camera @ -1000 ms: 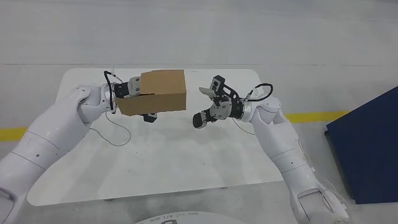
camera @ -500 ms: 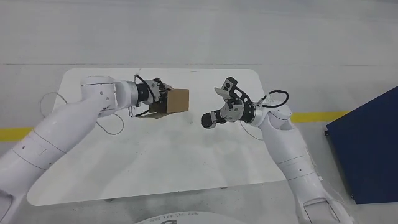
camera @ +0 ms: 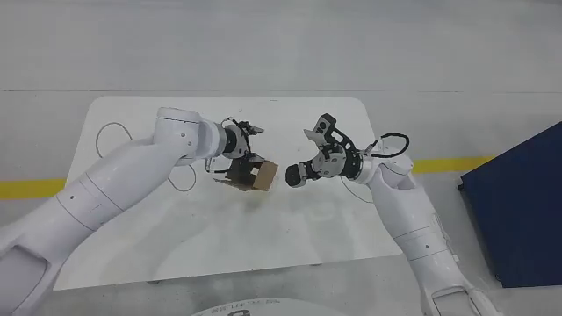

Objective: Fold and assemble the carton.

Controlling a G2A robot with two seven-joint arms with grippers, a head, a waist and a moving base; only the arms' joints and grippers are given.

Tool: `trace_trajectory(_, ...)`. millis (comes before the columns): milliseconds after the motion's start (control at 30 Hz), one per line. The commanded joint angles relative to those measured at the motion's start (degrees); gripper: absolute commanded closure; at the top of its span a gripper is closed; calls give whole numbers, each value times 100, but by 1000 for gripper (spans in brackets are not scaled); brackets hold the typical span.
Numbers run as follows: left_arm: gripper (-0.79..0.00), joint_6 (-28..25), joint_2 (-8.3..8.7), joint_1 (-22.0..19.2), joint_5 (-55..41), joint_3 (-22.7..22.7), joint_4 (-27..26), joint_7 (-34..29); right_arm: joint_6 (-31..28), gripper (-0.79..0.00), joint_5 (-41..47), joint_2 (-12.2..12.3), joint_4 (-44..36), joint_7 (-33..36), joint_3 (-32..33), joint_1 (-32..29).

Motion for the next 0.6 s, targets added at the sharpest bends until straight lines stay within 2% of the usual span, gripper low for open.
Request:
trace_trajectory(0,-785,-149,9,69,-209,-230,-35,-505,24,-785,-21,-1,-1,-37,-38,25)
trace_trajectory(133,-785,98,131,258,-402,-670,-63,-786,130,-785,-57,-4,25,-112,-135,138)
trace_trajectory(300,-785,142,354,723,-643,-1457,-420,-1342,259,-785,-95,-23,88,-401,-289,291)
trace_trajectory(467,-785,139,643,1468,-611,-2481,-832,-1996,709,-785,-291,-35,-17,-1277,-403,400)
trace_trajectory(567,-785,104,774,1978,-599,-3029,-1110,-2683,874,-785,-294,-37,-214,-1597,-408,373)
